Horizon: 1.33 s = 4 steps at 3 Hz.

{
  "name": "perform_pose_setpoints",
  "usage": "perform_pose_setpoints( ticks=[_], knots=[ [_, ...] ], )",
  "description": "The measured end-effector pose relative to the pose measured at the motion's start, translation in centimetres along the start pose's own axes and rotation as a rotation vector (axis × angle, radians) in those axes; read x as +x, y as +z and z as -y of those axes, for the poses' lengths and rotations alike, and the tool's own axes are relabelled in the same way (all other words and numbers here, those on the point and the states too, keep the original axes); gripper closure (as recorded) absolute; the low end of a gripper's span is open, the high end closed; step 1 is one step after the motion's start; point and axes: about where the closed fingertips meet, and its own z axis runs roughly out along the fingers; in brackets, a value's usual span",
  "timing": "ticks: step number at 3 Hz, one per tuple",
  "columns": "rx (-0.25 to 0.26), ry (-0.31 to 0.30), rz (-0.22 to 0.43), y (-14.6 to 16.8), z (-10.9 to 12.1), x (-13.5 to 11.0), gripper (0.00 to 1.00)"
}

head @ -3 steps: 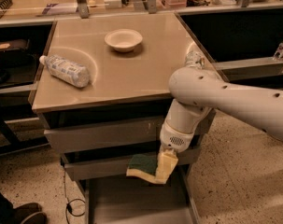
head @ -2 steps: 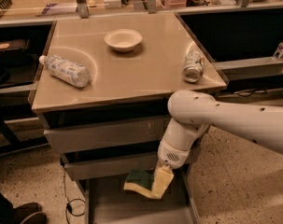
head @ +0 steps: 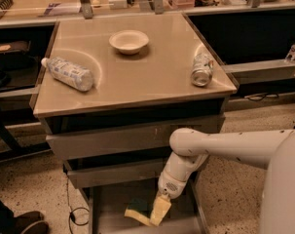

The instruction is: Place sponge into bottom drawer

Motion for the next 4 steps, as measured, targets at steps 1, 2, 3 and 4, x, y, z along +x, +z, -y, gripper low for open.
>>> perform_pose_setpoints(
  ticks=[1,2,3,4],
  knots=[
    [-0.039,0.014,-0.002,1.8,0.2,0.6,1.00],
    [-0.039,0.014,-0.002,1.8,0.2,0.6,1.00],
    [-0.043,0.061,0.057,4.9,2.1,0.7,1.00],
    [-0.022,0.147,0.167,8.1,5.4,1.7,1.00]
  ],
)
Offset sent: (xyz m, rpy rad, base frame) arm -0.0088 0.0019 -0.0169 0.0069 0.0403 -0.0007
